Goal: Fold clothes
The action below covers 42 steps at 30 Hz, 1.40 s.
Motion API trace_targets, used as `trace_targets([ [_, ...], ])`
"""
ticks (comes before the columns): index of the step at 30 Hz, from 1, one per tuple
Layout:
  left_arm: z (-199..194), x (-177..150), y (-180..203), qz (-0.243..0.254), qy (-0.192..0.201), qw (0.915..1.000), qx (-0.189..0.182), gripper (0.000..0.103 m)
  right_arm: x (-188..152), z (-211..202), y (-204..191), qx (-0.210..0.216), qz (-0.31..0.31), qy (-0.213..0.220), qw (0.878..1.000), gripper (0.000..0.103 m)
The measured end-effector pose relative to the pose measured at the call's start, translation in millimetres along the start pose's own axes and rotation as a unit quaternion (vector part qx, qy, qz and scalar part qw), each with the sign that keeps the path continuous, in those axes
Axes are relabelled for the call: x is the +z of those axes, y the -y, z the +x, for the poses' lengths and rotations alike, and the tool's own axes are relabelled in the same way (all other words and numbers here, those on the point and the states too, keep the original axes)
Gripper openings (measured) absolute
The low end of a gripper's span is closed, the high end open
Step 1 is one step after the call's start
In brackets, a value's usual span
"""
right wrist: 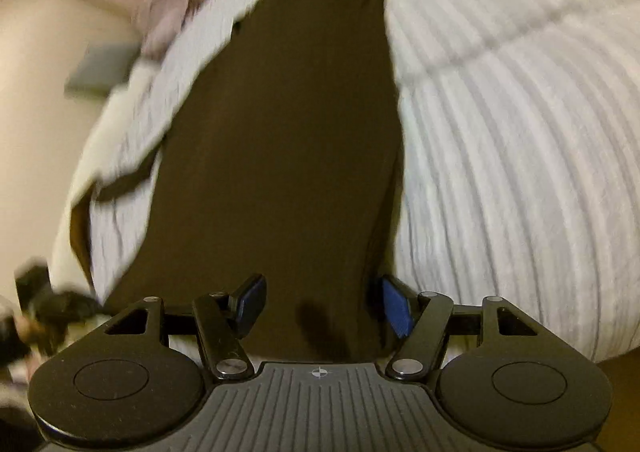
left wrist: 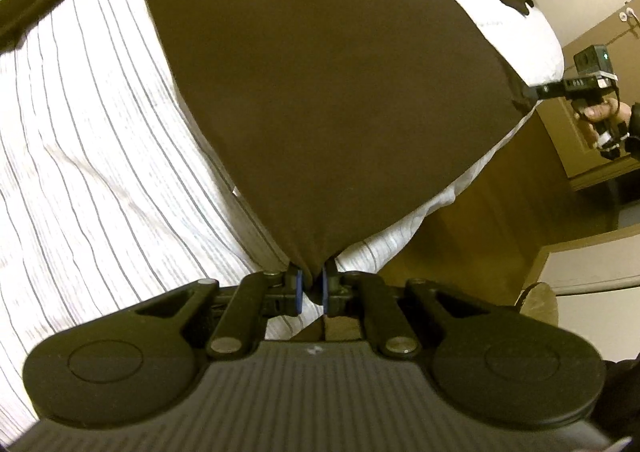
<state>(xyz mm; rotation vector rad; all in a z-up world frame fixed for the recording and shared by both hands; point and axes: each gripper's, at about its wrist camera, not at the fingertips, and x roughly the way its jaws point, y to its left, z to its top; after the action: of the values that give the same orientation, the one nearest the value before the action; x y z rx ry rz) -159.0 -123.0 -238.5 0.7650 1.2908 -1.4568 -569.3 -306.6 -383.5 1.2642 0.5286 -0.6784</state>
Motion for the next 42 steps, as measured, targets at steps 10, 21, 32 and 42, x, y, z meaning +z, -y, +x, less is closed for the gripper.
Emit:
trace_targets([
  [10, -37.4, 11.5, 0.9, 0.002, -0.018, 0.9986, -0.050, 0.004, 26.4, -29.3, -24.3, 0.039, -0.008, -0.108, 0.993, 0.008],
  [21, 7.2, -16.6, -12.7, -0.024, -0.062, 0.9975, 0.024, 0.003, 31.6, 2.5, -18.3, -0.126, 0.012, -0.136, 0.983, 0.008],
  [32, -2.7, -27.8, -8.6, -0.015, -0.036, 0.9978, 0.053, 0.019, 11.8, -3.0, -34.7, -0.246, 0.044, -0.058, 0.967, 0.076],
  [42, -75.7, 15.0, 5.1, -0.013, 0.047, 0.9852, 0.164, 0.066, -3.0, -22.1, -144.1, -0.300, 0.073, 0.004, 0.951, 0.076],
])
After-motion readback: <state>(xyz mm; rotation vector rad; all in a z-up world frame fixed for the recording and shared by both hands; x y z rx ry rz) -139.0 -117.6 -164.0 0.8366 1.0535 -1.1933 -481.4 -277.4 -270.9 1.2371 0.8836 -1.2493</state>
